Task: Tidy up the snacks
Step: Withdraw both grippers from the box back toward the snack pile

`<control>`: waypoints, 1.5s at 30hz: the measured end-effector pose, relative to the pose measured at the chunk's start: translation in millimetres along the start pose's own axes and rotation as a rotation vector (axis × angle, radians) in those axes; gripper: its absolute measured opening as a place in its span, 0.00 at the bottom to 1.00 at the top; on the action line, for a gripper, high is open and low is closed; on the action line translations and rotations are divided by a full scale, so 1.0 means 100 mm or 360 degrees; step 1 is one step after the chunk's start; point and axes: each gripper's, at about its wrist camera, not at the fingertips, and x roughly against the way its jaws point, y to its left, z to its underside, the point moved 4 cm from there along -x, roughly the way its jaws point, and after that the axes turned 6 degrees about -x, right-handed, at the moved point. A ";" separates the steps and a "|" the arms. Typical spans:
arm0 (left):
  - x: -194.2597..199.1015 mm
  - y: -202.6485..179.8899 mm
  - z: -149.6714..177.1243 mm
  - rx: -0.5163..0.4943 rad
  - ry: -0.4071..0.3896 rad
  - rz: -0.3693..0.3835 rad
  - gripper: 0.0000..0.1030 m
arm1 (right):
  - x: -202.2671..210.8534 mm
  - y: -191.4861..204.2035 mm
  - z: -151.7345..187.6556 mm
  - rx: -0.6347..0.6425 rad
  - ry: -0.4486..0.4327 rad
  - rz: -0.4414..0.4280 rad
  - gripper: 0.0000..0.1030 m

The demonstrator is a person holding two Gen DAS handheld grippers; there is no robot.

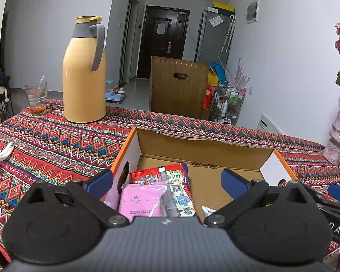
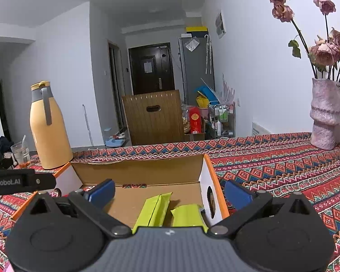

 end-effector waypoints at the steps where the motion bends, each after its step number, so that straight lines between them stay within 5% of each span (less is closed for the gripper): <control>1: 0.01 0.00 -0.01 0.0000 -0.0002 0.0006 1.00 | 0.02 0.00 -0.01 0.0001 -0.0008 0.0000 1.00; 18: 0.66 0.17 0.01 -0.0091 0.0006 0.0005 1.00 | 0.66 0.18 -0.02 0.0081 -0.0072 -0.0008 1.00; 33: 0.97 0.44 0.95 -0.0159 0.0381 -0.0158 1.00 | 1.27 0.08 0.66 -0.0006 0.0089 0.0000 1.00; 41: 1.02 0.26 1.34 -0.0372 0.0418 -0.0373 1.00 | 1.60 0.07 0.83 -0.0043 0.0092 -0.0017 1.00; 45: 1.06 0.28 1.44 -0.0393 0.0442 -0.0381 1.00 | 1.71 0.05 0.88 -0.0053 0.0093 -0.0012 1.00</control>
